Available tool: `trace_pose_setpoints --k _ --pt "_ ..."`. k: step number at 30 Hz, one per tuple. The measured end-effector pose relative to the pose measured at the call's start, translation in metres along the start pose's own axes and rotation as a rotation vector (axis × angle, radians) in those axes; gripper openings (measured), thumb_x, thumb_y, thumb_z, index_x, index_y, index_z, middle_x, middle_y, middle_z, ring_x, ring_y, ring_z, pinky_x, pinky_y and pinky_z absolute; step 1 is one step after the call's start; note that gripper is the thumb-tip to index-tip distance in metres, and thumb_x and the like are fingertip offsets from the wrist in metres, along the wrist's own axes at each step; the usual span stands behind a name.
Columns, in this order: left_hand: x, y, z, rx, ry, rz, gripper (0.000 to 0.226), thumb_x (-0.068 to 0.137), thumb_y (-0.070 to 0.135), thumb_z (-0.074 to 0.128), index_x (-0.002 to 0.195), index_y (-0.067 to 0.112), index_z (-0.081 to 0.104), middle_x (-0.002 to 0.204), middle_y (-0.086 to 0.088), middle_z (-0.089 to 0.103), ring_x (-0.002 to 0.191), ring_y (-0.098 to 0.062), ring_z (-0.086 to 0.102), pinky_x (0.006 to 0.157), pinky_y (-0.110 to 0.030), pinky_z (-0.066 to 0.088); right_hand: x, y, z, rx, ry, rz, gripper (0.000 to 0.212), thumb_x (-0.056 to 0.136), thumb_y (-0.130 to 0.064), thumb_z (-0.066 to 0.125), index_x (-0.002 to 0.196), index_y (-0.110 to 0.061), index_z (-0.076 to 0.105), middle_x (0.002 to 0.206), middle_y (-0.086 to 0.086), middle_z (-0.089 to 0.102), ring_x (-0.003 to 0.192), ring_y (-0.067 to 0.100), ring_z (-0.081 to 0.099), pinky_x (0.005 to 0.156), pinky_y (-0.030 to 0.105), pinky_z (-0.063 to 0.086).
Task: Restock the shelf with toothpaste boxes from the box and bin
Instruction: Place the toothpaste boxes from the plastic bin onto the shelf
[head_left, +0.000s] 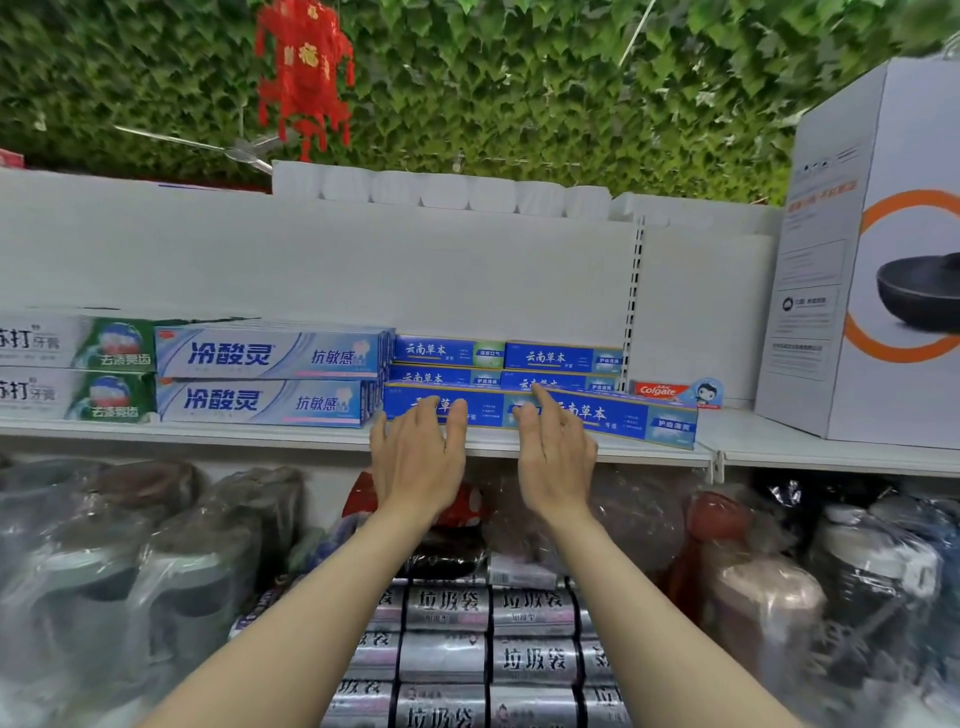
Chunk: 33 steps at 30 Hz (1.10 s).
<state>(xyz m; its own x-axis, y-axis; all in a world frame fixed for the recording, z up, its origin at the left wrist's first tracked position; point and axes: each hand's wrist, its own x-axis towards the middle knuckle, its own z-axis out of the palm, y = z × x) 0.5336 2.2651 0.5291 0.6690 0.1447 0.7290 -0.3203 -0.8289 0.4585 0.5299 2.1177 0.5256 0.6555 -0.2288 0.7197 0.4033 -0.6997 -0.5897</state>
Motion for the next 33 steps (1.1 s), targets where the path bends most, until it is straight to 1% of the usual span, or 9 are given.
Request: trace_pose_setpoints --k 3,7,10,13,15,20,23,26,33 --pt "0.002 0.010 0.003 -0.086 0.001 -0.023 0.059 0.102 0.055 0.021 0.129 0.016 0.058 0.122 -0.003 0.066 0.117 -0.024 0.057 0.113 -0.045 0.030 0.001 -0.002 -0.005 0.111 0.011 0.029 0.069 0.094 -0.059 0.017 0.149 -0.028 0.043 0.138 -0.008 0.056 0.134 0.012 0.038 0.111 0.036 0.022" --pt "0.001 0.038 0.019 -0.337 -0.018 0.032 0.047 0.104 0.048 0.031 0.124 0.015 0.058 0.122 -0.003 0.060 0.115 -0.022 0.053 0.100 -0.041 0.041 0.006 0.001 -0.027 0.251 0.123 0.033 0.065 0.093 -0.061 0.024 0.139 -0.027 0.054 0.116 -0.037 0.048 0.126 0.005 0.039 0.110 0.034 0.030" --pt "-0.003 0.060 0.033 -0.443 -0.054 0.060 0.052 0.103 0.053 0.028 0.121 0.015 0.058 0.119 -0.002 0.059 0.112 -0.019 0.052 0.100 -0.039 0.040 0.015 0.015 -0.050 0.264 0.267 0.068 0.053 0.096 -0.055 0.037 0.135 -0.025 0.056 0.120 -0.023 0.056 0.124 0.005 0.039 0.107 0.033 0.034" --pt "-0.006 0.071 0.043 -0.432 -0.051 0.064 0.061 0.097 0.060 0.020 0.119 0.019 0.059 0.120 0.000 0.060 0.112 -0.017 0.052 0.098 -0.036 0.038 0.025 0.037 -0.073 0.123 0.355 0.119 0.044 0.097 -0.045 0.056 0.134 -0.021 0.058 0.132 0.000 0.059 0.131 0.018 0.039 0.110 0.037 0.034" --pt "-0.008 0.073 0.049 -0.371 -0.021 0.073 0.064 0.093 0.062 0.017 0.117 0.023 0.060 0.119 0.004 0.061 0.111 -0.016 0.054 0.097 -0.035 0.035 0.030 0.052 -0.085 0.049 0.380 0.153 0.040 0.095 -0.033 0.064 0.132 -0.018 0.059 0.134 0.005 0.058 0.130 0.024 0.038 0.107 0.033 0.030" --pt "-0.010 0.069 0.064 -0.200 0.034 0.108 0.059 0.095 0.058 0.015 0.102 0.022 0.061 0.107 0.005 0.063 0.098 -0.020 0.056 0.092 -0.038 0.037 0.036 0.081 -0.103 -0.075 0.267 0.235 0.044 0.093 -0.025 0.066 0.136 -0.017 0.059 0.145 0.008 0.052 0.137 0.028 0.039 0.112 0.034 0.028" --pt "-0.010 0.069 0.068 -0.190 0.075 0.105 0.057 0.097 0.055 0.018 0.102 0.020 0.062 0.106 0.003 0.063 0.096 -0.021 0.057 0.091 -0.039 0.036 0.040 0.085 -0.111 -0.080 0.224 0.222 0.037 0.094 -0.018 0.065 0.131 -0.018 0.062 0.133 0.006 0.061 0.124 0.028 0.053 0.098 0.032 0.039" --pt "-0.011 0.070 0.070 -0.188 0.103 0.107 0.056 0.098 0.054 0.021 0.103 0.019 0.064 0.107 0.002 0.064 0.098 -0.021 0.058 0.092 -0.039 0.036 0.044 0.085 -0.118 -0.095 0.223 0.242 0.029 0.093 -0.016 0.065 0.121 -0.023 0.067 0.122 0.005 0.063 0.114 0.024 0.057 0.083 0.026 0.038" --pt "-0.013 0.070 0.067 -0.259 0.139 0.113 0.053 0.098 0.054 0.023 0.106 0.017 0.061 0.110 0.001 0.063 0.103 -0.022 0.057 0.095 -0.041 0.037 0.036 0.081 -0.117 -0.045 0.418 0.244 0.024 0.087 -0.018 0.073 0.109 -0.028 0.071 0.114 0.000 0.064 0.105 0.019 0.061 0.079 0.023 0.035"
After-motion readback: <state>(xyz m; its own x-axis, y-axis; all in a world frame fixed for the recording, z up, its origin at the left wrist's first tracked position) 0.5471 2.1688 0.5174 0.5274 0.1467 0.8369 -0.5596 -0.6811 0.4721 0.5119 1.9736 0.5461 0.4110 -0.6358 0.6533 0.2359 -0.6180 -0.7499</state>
